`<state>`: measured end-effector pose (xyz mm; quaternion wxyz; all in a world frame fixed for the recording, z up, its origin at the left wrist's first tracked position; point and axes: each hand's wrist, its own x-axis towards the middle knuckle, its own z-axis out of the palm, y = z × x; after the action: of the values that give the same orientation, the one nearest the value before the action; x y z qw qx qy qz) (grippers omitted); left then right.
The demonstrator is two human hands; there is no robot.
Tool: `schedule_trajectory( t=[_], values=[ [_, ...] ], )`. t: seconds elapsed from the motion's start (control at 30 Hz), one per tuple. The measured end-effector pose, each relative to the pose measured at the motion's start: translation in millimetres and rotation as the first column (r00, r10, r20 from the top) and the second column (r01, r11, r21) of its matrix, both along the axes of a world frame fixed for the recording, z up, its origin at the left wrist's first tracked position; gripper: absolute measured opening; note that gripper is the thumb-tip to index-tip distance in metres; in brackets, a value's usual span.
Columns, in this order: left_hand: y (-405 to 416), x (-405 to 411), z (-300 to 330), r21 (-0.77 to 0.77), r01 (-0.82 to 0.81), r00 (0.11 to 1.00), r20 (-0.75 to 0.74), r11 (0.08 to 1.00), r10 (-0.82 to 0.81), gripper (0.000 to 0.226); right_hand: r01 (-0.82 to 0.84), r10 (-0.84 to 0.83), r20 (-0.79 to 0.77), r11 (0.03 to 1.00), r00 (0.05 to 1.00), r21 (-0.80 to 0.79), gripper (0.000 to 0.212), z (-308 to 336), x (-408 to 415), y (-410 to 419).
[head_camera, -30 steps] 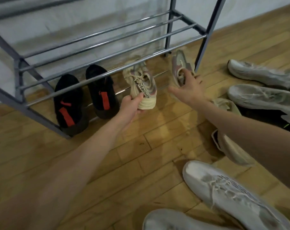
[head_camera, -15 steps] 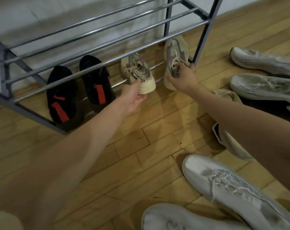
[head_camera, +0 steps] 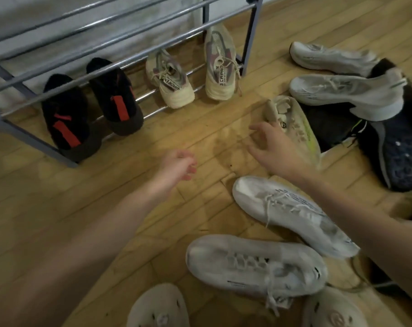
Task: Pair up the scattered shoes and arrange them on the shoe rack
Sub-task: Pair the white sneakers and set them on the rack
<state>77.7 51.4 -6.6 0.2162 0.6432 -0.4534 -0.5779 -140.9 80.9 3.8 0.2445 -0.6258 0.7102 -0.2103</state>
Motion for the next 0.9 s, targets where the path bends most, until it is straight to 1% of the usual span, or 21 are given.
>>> schedule_trajectory(
  t=[0.03, 0.13, 0.2, 0.27, 0.3, 0.37, 0.43, 0.47, 0.53, 0.63, 0.7, 0.77, 0.83, 0.9],
  values=[
    [11.1, 0.2, -3.7, -0.005, 0.037, 0.999, 0.012, 0.999, -0.037, 0.015, -0.005, 0.006, 0.019, 1.000, 1.000, -0.010, 0.046, -1.1, -0.9, 16.6],
    [38.0, 2.7, -11.5, -0.006, 0.150, 0.985, 0.090, 0.989, -0.149, 0.020, -0.051, 0.052, 0.024, 0.998, 0.998, -0.038, 0.039, -7.6, -6.4, 62.4],
    [51.2, 3.5, -16.1, -0.008, 0.198, 0.975, 0.106, 0.980, -0.196, 0.016, -0.054, 0.055, 0.036, 0.997, 0.998, -0.049, 0.034, -14.6, -10.6, 89.2],
    [64.7, 1.8, -20.3, 0.022, 0.257, 0.959, 0.119, 0.966, -0.258, 0.013, -0.063, 0.065, 0.071, 0.998, 0.995, -0.032, 0.029, -20.7, -10.6, 116.2],
    [71.2, 1.4, -22.1, 0.043, 0.293, 0.944, 0.144, 0.955, -0.296, 0.014, -0.104, 0.104, 0.079, 0.995, 0.991, -0.010, 0.028, -23.2, -9.3, 129.7],
    [81.6, 1.6, -24.3, 0.068, 0.352, 0.912, 0.199, 0.933, -0.359, 0.016, -0.244, 0.240, 0.054, 0.967, 0.969, 0.076, 0.036, -27.5, -4.7, 152.4],
    [87.4, 3.2, -24.5, 0.072, 0.366, 0.902, 0.218, 0.928, -0.373, 0.013, -0.378, 0.386, -0.027, 0.913, 0.922, 0.153, 0.051, -34.3, 0.0, 166.9],
    [88.6, 4.7, -25.0, 0.069, 0.359, 0.906, 0.214, 0.931, -0.365, 0.011, -0.415, 0.432, -0.071, 0.893, 0.899, 0.176, 0.055, -38.0, 2.6, 170.8],
    [89.9, 8.6, -26.1, 0.054, 0.349, 0.915, 0.197, 0.935, -0.353, 0.010, -0.430, 0.462, -0.126, 0.877, 0.878, 0.214, 0.055, -46.4, 8.5, 173.9],
    [87.9, 14.0, -26.2, 0.026, 0.373, 0.908, 0.198, 0.928, -0.370, 0.013, -0.409, 0.446, -0.169, 0.887, 0.879, 0.213, 0.040, -53.2, 12.7, 171.0],
    [84.5, 17.9, -27.0, 0.007, 0.376, 0.905, 0.210, 0.927, -0.369, 0.014, -0.361, 0.392, -0.148, 0.912, 0.908, 0.195, 0.029, -50.9, 14.7, 166.0],
    [80.8, 22.2, -28.0, -0.019, 0.362, 0.910, 0.223, 0.932, -0.349, 0.013, -0.303, 0.322, -0.116, 0.940, 0.940, 0.158, 0.023, -47.3, 17.0, 161.7],
    [78.3, 26.0, -27.0, -0.048, 0.336, 0.926, 0.199, 0.941, -0.321, 0.020, -0.208, 0.216, -0.056, 0.970, 0.975, 0.125, 0.022, -44.3, 18.2, 157.8],
    [77.6, 28.1, -23.2, -0.051, 0.281, 0.950, 0.159, 0.958, -0.270, 0.040, -0.057, 0.054, 0.052, 0.995, 0.997, 0.076, 0.033, -40.3, 18.5, 153.8]
  ],
)
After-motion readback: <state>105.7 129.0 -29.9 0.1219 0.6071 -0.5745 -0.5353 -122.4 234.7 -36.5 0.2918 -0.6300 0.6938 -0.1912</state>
